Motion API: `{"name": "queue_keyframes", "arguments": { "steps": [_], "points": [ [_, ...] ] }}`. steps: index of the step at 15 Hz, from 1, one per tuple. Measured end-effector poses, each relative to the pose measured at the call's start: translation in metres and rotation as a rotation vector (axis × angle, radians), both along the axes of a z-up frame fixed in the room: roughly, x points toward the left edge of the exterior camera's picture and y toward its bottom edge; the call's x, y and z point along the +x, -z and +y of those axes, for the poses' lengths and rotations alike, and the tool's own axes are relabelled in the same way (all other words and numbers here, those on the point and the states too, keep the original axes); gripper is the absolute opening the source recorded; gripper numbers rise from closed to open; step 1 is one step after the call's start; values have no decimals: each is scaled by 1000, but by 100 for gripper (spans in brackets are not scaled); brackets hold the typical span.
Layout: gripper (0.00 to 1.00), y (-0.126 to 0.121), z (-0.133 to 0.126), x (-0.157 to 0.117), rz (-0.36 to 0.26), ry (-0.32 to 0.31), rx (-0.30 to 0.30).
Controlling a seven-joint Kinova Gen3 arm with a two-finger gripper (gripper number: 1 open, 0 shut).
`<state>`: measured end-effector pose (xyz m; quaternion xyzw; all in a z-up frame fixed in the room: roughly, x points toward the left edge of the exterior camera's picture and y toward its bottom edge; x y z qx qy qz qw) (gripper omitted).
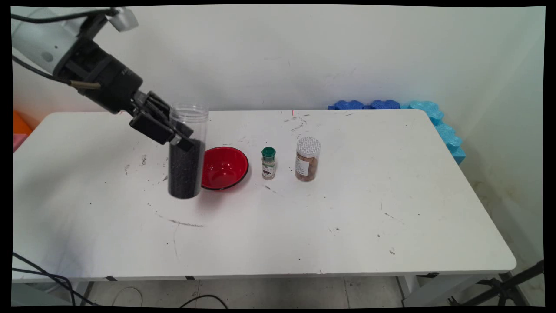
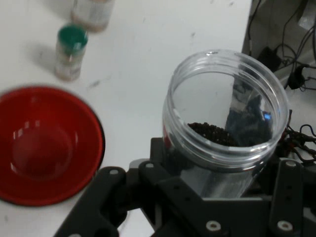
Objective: Pour the black seasoning powder in the red bowl
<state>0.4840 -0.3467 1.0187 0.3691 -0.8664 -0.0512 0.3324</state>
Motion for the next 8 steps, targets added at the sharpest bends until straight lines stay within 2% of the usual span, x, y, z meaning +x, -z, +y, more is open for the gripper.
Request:
{"name": "queue_keyframes", "arguments": {
  "steps": [4,8],
  "points": [
    [0,13,-9,4,-19,-158,159],
    [0,27,-16,5,1,-281,290]
  ]
}}
